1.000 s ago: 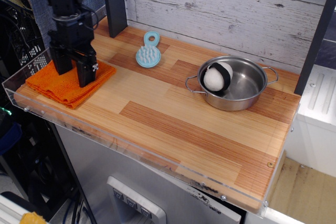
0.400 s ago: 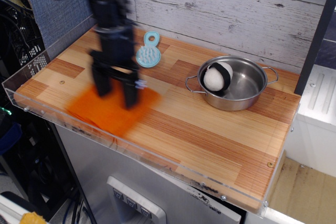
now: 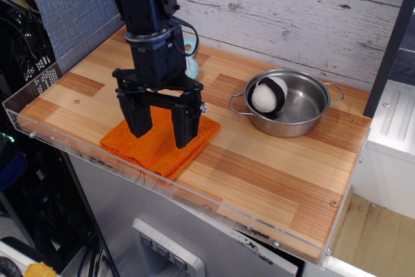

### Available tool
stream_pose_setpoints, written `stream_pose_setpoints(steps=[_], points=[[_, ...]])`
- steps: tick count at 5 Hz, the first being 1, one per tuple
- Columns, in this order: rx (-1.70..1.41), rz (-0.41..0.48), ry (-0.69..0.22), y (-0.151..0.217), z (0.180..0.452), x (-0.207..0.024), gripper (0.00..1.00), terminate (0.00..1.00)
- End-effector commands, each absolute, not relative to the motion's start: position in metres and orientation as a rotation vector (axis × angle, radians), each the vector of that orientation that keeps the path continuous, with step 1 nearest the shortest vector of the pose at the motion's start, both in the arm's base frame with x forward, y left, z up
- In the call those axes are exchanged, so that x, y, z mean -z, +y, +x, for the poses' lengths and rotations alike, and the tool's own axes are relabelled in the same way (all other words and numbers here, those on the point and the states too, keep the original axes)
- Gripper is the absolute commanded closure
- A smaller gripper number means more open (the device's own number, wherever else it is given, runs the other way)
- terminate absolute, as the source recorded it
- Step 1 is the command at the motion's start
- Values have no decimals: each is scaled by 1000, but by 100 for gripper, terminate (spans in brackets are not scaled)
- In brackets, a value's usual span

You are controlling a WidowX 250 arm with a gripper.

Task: Move the orange cloth behind the pot

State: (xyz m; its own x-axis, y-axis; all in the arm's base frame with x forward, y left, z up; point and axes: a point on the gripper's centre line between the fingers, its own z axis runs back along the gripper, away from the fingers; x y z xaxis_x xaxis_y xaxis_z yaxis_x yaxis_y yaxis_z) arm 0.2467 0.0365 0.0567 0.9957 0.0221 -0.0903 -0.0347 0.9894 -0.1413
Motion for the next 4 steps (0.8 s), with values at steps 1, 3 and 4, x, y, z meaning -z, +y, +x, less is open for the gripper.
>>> stream_pose_setpoints(steps=[1,3,4], points=[[-24,10,-112,23,274,-138,0,0],[141,0,-198,-8,300,-187,0,0],[165,8,-170,-3,297,-187,0,0]])
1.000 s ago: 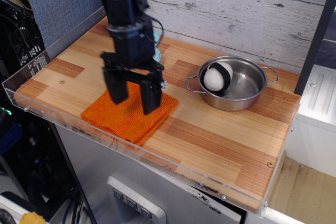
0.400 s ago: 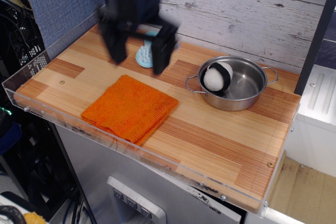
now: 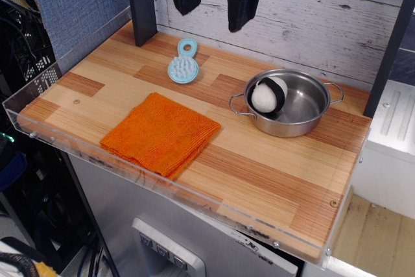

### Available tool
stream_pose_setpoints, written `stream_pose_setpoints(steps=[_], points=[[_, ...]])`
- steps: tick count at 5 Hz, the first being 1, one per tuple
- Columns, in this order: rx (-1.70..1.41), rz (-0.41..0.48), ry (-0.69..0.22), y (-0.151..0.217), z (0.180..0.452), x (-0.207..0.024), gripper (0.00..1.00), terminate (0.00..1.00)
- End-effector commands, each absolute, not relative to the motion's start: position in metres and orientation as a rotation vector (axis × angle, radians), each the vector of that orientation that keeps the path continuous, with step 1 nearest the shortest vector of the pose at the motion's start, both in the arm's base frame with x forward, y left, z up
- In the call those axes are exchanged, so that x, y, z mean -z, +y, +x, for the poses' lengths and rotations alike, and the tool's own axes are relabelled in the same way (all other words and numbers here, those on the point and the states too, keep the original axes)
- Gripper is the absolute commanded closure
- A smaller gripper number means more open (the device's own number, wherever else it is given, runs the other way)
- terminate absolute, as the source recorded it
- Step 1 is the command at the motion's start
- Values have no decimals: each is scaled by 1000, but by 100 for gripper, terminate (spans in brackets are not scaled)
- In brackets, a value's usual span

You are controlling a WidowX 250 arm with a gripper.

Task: Move the orange cloth behind the pot

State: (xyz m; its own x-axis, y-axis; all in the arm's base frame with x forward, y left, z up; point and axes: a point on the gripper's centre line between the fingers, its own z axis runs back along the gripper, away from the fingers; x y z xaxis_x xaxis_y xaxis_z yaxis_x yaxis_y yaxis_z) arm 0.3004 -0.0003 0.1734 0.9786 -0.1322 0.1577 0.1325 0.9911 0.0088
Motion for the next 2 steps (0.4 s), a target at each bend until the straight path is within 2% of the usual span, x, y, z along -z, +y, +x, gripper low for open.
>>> stream_pose_setpoints(steps=[1,2], points=[[165,8,-170,-3,297,-187,0,0],[165,8,-170,-3,297,-187,0,100]])
